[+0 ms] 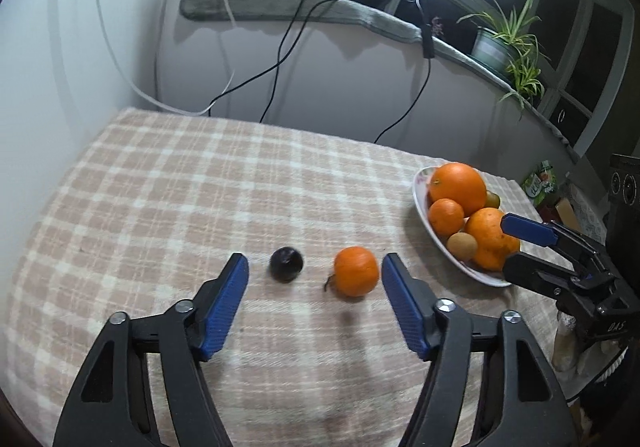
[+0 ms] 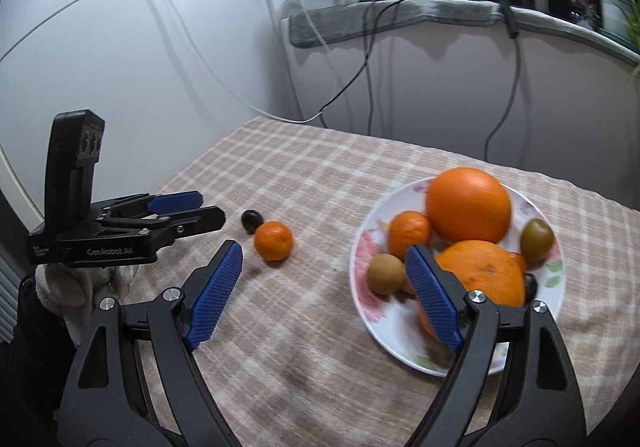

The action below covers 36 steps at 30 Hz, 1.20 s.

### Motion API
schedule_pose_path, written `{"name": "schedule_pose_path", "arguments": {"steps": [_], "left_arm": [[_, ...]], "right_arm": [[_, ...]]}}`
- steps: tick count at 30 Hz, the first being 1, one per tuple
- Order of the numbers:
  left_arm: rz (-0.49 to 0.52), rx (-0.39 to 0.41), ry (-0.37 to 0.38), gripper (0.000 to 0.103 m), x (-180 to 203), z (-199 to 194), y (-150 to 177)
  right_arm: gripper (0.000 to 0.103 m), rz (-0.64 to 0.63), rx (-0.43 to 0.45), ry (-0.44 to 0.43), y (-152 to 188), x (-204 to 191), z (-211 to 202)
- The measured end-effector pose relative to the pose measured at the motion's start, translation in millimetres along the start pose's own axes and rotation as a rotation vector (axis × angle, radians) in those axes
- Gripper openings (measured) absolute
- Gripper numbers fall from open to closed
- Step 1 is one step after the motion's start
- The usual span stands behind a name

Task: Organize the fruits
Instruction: 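Move the right gripper to the tangerine on the cloth and close on it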

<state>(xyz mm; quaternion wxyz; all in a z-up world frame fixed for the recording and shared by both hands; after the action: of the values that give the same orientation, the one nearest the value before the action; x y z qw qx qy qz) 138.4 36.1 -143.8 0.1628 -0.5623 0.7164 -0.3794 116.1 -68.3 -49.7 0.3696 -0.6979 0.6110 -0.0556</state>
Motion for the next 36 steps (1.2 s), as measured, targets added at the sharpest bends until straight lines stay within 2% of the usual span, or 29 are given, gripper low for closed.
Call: {"name": "schedule_pose_path", "arguments": {"steps": [10, 15, 30, 32, 36], "left_arm": [[-0.011, -0.045, 0.03, 0.043, -7, 16, 5], [-0.012, -0.065, 0.038, 0.039, -10, 26, 3], [-0.031, -0.137, 0.054, 0.038, -17, 51, 8], [-0.028, -0.145, 0.058, 0.032, -17, 52, 9], [-0.042, -0.145, 0.06, 0.026, -20, 52, 9]], "right_arm": [[0.064, -0.079, -0.089, -0.026, 8, -29, 38], [0.055, -0.1, -0.122, -0.027, 12, -37, 58], [0.051, -0.147, -0.179, -0.001, 18, -47, 93], [0.047, -0.152, -0.189, 0.002, 18, -46, 98], [0.046, -0.147, -0.201, -0.004, 19, -46, 104]]}}
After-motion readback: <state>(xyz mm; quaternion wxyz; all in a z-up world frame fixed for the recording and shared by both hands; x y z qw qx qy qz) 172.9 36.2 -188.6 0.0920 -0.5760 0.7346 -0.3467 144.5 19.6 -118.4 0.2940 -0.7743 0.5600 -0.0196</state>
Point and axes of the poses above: each gripper's, at about its wrist camera, not at the fingertips, and z roughly the way its jaws point, x to its right, y to its underside, the point moved 7 cm from there along z, roughly the way its jaws point, and after that the axes turned 7 degrees about z, right-handed, at the moved point
